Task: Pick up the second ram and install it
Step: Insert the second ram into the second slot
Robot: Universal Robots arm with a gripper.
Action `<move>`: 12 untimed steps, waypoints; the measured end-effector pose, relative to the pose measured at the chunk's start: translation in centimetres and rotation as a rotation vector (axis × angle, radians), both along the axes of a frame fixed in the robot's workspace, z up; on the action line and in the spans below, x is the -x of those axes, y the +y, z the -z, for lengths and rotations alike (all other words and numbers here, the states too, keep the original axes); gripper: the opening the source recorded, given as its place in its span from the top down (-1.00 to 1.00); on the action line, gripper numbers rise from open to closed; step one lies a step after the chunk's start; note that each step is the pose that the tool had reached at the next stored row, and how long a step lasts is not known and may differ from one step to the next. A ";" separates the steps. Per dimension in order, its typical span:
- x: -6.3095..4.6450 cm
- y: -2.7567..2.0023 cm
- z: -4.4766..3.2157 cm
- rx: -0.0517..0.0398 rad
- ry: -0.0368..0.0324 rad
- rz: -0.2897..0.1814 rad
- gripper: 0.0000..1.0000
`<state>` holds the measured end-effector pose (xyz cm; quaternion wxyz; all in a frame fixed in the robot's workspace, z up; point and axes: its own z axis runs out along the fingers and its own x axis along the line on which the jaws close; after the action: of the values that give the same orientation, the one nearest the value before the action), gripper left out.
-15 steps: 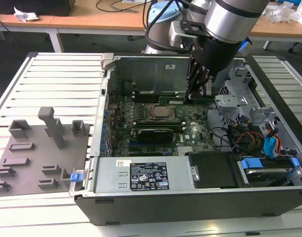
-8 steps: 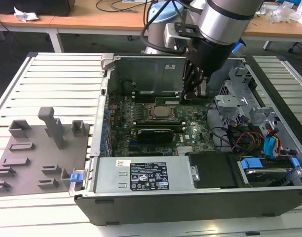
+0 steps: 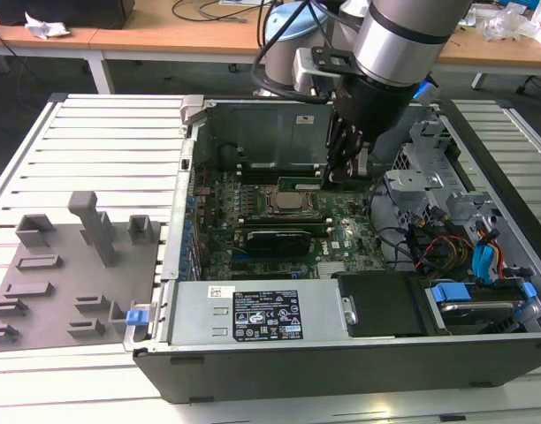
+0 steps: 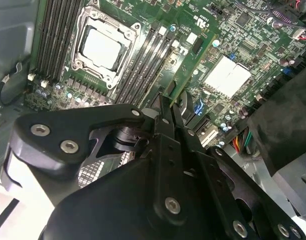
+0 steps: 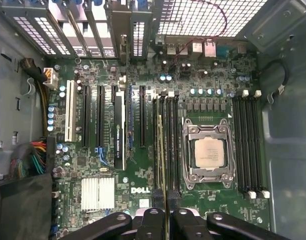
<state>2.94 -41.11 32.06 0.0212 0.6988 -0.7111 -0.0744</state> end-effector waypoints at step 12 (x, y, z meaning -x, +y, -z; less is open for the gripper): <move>0.0 0.00 0.92 0.0001 0.0000 0.000 0.73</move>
<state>2.93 -41.11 31.14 0.0213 0.6988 -0.7111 -0.0744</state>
